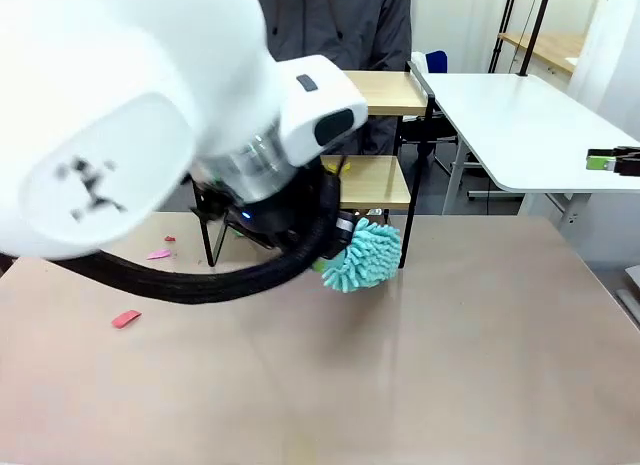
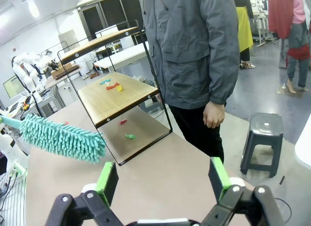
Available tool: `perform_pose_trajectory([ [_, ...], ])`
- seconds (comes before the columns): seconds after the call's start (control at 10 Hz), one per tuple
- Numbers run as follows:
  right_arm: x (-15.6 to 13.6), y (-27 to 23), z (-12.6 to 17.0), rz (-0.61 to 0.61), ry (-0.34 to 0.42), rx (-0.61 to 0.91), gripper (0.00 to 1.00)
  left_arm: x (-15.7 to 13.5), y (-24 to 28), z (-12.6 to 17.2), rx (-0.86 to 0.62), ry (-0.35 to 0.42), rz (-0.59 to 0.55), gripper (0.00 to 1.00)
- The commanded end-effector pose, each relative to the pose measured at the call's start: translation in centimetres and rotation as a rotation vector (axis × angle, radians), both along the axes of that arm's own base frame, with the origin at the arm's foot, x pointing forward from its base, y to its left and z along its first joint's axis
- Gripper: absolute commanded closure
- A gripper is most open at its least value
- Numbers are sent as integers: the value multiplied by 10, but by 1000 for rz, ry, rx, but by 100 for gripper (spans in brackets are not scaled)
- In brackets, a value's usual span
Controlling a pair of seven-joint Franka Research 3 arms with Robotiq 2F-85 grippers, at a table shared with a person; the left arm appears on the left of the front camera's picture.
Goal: Clean the shelf.
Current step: Clean the specific section of the Shelf indicated by the human with the Duster.
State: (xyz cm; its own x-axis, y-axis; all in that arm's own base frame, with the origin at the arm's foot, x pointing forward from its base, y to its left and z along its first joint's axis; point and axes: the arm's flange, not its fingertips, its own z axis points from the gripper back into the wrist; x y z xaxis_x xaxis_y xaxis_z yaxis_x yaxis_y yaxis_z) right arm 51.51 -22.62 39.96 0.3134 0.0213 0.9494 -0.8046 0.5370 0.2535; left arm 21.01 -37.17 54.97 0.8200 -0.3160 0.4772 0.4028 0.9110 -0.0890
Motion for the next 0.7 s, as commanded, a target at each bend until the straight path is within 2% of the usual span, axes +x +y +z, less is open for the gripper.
perform_pose_trajectory([
  [0.0, 0, 3, 2, -3, -3, -4, 0, 0, -22, -21, -46, -71, 77, 86],
  [0.3, 0, 3, 2, -3, -3, -4, 0, 1, -61, -59, -8, -153, 165, 86],
  [0.6, 0, 3, 2, -3, -3, -4, 0, 7, -90, -94, -70, -215, 232, 86],
])
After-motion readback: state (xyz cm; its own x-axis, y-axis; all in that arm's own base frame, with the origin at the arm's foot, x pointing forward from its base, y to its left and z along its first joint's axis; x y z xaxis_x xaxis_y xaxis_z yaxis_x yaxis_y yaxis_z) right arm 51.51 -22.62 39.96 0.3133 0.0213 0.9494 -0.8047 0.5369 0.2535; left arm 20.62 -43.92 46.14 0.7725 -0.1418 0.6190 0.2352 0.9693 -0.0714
